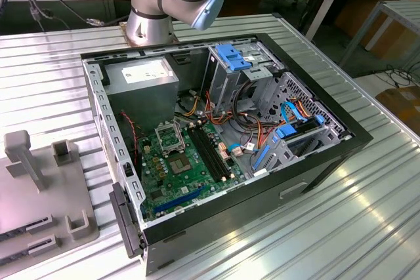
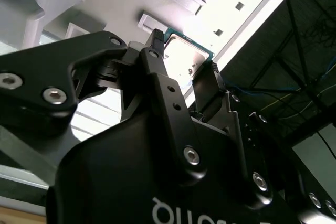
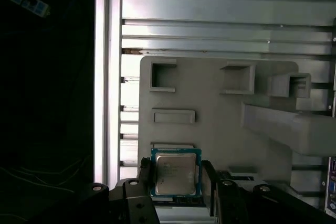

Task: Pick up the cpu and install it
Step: 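Reach for the cpu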

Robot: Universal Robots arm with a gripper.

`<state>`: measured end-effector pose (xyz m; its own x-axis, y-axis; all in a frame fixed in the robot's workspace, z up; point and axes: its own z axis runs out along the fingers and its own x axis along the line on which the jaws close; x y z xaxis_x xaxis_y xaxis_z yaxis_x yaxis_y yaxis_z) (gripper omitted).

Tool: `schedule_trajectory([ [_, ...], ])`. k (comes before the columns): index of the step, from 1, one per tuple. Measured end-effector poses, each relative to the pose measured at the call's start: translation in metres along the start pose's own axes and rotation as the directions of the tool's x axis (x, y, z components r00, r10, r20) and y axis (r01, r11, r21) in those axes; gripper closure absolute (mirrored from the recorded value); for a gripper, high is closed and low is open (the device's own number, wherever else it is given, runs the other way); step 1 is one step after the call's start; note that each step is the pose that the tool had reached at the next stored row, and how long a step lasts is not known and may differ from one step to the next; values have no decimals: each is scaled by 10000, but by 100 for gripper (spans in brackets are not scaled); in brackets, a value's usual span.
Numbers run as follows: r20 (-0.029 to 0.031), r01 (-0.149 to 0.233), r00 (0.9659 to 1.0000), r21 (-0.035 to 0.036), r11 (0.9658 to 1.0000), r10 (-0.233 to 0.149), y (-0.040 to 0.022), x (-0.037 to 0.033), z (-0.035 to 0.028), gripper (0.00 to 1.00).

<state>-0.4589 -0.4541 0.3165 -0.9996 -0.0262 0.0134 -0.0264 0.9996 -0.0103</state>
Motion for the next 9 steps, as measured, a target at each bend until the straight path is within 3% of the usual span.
schedule_trajectory([
  [9, 1, 0, 10000, -1, 10000, 0, -2, 3, -197, 53],
])
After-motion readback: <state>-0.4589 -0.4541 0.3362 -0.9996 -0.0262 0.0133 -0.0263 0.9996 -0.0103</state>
